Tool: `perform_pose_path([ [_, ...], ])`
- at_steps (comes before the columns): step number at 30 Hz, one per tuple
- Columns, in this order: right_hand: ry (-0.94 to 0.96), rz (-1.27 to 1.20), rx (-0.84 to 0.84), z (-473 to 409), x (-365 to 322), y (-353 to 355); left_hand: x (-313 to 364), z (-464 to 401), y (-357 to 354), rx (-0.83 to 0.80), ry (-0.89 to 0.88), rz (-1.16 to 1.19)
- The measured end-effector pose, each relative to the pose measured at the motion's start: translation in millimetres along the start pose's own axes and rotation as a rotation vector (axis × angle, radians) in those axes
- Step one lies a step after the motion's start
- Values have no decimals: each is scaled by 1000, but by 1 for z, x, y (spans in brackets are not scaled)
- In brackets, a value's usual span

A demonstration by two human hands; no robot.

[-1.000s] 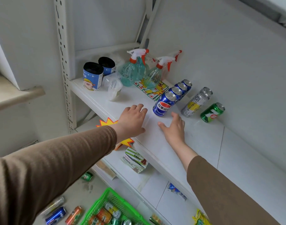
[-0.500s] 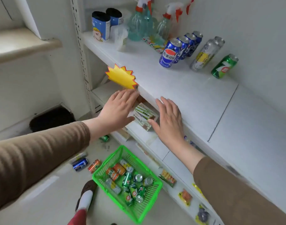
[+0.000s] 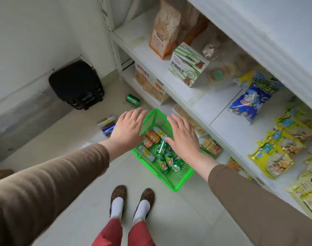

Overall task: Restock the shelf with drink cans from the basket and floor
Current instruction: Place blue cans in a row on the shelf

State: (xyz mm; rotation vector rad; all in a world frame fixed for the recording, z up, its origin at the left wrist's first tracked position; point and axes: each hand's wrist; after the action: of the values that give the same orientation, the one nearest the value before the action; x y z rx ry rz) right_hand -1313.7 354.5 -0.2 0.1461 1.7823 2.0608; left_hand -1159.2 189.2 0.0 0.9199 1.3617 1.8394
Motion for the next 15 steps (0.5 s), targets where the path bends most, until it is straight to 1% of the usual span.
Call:
perform_pose_path([
  [8, -131, -39, -149, 10, 41, -152, -3, -7, -143, -199, 31, -29],
  [12, -172, -42, -203, 10, 61, -229, 2, -17, -211, -298, 14, -40],
  [15, -249, -86, -243, 7, 79, -286, 8, -28, -260, -351, -5, -38],
])
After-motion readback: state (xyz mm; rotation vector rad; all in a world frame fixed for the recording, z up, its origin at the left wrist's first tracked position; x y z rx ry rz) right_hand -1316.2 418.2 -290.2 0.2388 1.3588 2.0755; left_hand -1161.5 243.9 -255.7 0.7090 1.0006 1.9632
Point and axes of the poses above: each hand's wrist, its own z-axis away from the middle knuckle, its own y-axis out of the back of the hand, x = y × z, and after that the axes turned 5 degrees about y, right-handed
